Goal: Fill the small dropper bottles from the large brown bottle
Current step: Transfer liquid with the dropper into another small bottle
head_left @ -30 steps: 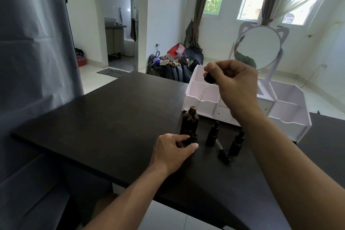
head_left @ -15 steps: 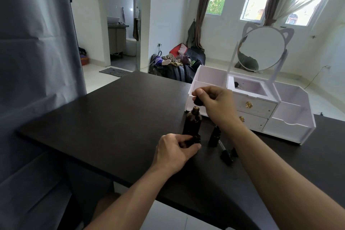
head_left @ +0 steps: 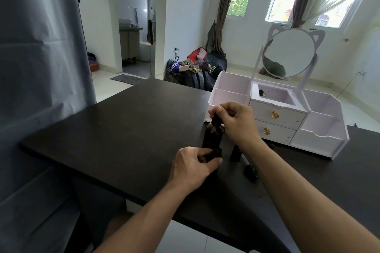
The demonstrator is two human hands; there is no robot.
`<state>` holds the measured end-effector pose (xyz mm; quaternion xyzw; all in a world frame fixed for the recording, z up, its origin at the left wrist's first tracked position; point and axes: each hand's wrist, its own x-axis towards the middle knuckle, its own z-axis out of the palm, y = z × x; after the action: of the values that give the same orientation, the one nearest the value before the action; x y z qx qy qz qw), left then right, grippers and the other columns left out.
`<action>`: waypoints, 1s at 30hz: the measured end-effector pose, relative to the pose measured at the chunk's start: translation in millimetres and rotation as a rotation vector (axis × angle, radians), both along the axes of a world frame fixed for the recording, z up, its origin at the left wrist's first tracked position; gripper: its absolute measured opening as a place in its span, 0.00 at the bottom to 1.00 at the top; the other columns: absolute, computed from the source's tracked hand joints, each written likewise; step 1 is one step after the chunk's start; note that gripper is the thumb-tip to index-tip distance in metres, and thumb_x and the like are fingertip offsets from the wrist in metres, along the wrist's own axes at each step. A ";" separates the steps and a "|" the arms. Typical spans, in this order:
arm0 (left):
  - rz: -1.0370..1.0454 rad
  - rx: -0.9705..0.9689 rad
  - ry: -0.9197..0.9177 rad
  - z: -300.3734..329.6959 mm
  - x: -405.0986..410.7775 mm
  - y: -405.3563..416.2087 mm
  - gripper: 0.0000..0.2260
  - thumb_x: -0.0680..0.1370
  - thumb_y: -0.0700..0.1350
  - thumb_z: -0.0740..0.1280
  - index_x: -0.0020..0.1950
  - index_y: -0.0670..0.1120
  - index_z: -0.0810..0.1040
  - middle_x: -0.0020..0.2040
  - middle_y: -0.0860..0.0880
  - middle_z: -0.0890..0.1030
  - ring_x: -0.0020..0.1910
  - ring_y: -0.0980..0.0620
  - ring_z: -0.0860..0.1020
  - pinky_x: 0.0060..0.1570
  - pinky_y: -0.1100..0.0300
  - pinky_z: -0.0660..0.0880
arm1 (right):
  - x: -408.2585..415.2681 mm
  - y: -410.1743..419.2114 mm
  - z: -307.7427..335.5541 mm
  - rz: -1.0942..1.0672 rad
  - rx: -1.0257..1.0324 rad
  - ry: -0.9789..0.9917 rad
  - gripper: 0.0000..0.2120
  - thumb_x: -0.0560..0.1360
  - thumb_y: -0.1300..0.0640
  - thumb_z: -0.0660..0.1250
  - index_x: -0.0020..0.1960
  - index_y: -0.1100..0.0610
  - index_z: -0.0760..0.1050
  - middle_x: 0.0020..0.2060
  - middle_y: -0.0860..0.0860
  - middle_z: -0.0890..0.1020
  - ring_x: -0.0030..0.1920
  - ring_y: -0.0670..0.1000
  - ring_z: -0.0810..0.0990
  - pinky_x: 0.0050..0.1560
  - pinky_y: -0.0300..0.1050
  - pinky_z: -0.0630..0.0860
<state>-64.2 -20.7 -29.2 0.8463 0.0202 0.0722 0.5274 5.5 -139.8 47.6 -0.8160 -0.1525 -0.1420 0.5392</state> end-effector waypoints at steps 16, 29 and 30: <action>0.005 -0.017 -0.014 1.2 -0.4 0.7 0.16 0.71 0.56 0.74 0.58 0.54 0.83 0.39 0.56 0.82 0.39 0.60 0.80 0.41 0.64 0.78 | 1.3 -0.8 -0.5 0.009 0.057 -0.014 0.04 0.74 0.56 0.72 0.40 0.52 0.81 0.40 0.53 0.86 0.44 0.53 0.86 0.51 0.56 0.82; -0.008 -0.013 -0.014 3.6 -2.2 0.5 0.17 0.72 0.55 0.74 0.59 0.54 0.81 0.42 0.55 0.81 0.42 0.59 0.80 0.45 0.60 0.79 | 0.5 -0.5 -2.2 -0.002 0.039 -0.004 0.03 0.75 0.54 0.71 0.43 0.51 0.80 0.42 0.53 0.86 0.45 0.52 0.85 0.53 0.56 0.82; -0.007 -0.012 -0.015 3.4 -2.4 0.4 0.17 0.72 0.55 0.74 0.59 0.54 0.81 0.42 0.54 0.82 0.41 0.58 0.80 0.44 0.61 0.79 | 0.5 -0.4 -2.4 -0.002 0.038 -0.003 0.03 0.75 0.54 0.71 0.43 0.51 0.80 0.42 0.53 0.86 0.46 0.51 0.85 0.53 0.56 0.82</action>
<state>-66.5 -20.2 -25.7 0.8425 0.0138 0.0768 0.5330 6.0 -140.1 45.2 -0.8055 -0.1497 -0.1468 0.5542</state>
